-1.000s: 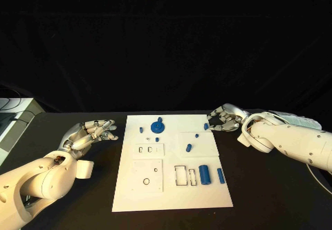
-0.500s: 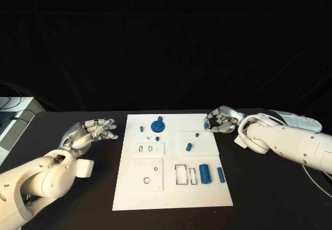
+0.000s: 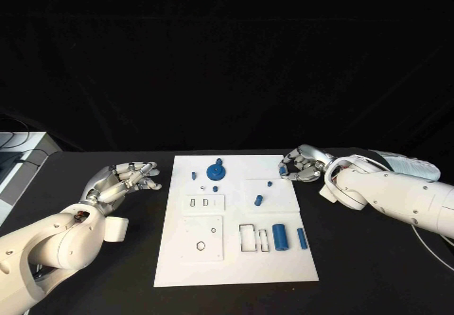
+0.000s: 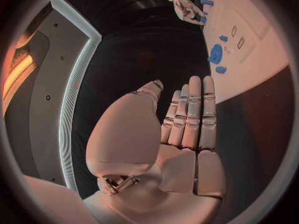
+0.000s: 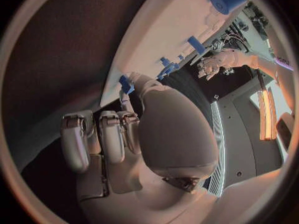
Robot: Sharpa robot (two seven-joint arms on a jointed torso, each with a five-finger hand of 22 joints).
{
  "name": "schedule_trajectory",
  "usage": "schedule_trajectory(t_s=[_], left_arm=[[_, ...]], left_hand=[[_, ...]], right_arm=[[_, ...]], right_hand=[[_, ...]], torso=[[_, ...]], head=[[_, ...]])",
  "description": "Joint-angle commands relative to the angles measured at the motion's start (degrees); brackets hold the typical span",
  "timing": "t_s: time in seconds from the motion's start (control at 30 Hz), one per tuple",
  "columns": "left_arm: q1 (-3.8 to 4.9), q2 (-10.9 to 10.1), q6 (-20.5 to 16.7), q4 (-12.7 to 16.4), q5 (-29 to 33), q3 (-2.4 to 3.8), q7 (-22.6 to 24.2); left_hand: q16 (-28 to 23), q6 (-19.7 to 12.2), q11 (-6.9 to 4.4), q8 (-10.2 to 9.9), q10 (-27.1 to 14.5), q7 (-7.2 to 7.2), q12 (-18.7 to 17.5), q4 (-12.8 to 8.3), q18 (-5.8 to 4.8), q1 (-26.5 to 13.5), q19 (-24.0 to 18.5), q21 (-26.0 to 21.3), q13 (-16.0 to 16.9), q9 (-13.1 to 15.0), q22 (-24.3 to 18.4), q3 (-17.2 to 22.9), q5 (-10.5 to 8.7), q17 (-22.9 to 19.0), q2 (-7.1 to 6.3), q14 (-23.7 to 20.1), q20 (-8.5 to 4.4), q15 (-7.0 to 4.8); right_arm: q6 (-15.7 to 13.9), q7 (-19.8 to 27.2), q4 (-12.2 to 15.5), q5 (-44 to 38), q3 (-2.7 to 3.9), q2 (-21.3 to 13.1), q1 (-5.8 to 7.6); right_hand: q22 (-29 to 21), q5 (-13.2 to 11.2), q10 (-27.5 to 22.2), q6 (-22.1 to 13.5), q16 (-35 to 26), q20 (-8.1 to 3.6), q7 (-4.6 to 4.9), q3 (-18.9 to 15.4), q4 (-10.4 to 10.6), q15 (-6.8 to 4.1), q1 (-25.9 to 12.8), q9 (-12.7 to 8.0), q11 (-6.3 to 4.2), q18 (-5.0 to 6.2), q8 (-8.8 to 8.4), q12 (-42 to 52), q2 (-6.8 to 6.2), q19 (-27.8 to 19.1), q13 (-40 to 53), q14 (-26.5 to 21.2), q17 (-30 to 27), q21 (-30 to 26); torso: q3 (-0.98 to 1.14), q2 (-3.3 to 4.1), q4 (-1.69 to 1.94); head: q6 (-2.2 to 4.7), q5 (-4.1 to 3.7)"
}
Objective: Assemble the parts on the task board
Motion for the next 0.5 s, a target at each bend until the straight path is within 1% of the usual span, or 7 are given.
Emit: schedule_trajectory(t_s=[0.03,0.23,0.37,0.5], left_arm=[[0.01,0.0,0.6,0.1,-0.2,0.05,0.5],[0.01,0.0,0.6,0.1,-0.2,0.05,0.5],[0.01,0.0,0.6,0.1,-0.2,0.05,0.5],[0.01,0.0,0.6,0.1,-0.2,0.05,0.5]], left_hand=[[0.3,0.4,0.03,-0.3,-0.2,0.06,-0.2,0.0,0.68,-0.1,-0.5,0.4,0.0,0.1,0.0,0.4,-0.31,0.1,-0.53,-0.3,-0.06,-0.13],[0.3,0.4,0.07,-0.3,-0.3,0.09,-0.3,0.0,0.67,-0.1,-0.5,0.4,-0.1,0.1,0.1,0.5,-0.30,0.1,-0.48,-0.3,-0.05,-0.10],[0.3,0.4,0.07,-0.3,-0.3,0.09,-0.3,0.0,0.67,-0.1,-0.5,0.4,-0.1,0.1,0.1,0.5,-0.30,0.1,-0.48,-0.3,-0.05,-0.10],[0.3,0.4,0.09,-0.3,-0.3,0.11,-0.3,0.0,0.67,-0.1,-0.5,0.4,-0.1,0.1,0.1,0.5,-0.30,0.1,-0.44,-0.4,-0.05,-0.08]], right_arm=[[1.0,0.0,-0.1,-0.6,-0.01,0.0,-0.06],[0.9,0.0,-0.1,-0.6,-0.01,-0.1,-0.07],[0.4,0.3,-0.2,-0.5,-0.01,-0.1,-0.07],[-0.5,0.8,-0.1,0.0,-0.01,0.0,-0.07]], right_hand=[[14.4,-0.1,5.4,0.6,0.1,-0.17,-0.10,0.5,0.0,-0.35,-0.2,0.1,-0.30,-0.14,0.38,0.2,0.65,5.6,14.4,5.5,12.8,0.2],[14.5,-0.4,5.6,1.5,0.1,-0.44,-0.50,1.4,-0.1,-0.67,-0.3,0.3,-0.66,-0.18,0.96,0.4,0.90,5.6,14.5,5.6,12.8,0.3],[14.5,-0.6,5.6,1.8,0.1,-0.52,-0.60,1.7,-0.1,-0.75,-0.4,0.3,-0.74,-0.18,1.11,0.4,1.02,5.7,14.5,5.6,12.9,0.3],[14.6,-0.5,5.8,2.6,0.1,-0.82,-0.96,2.6,-0.2,-1.08,-0.6,0.5,-1.06,-0.23,1.68,0.6,1.58,5.8,14.8,5.6,13.0,0.4]], torso=[[0.02,-0.04,-0.02],[0.04,-0.04,0.00],[0.04,-0.04,0.00],[0.02,-0.03,0.00]], head=[[-0.12,-0.03],[-0.09,0.02],[-0.02,-0.05],[-0.08,-0.04]])
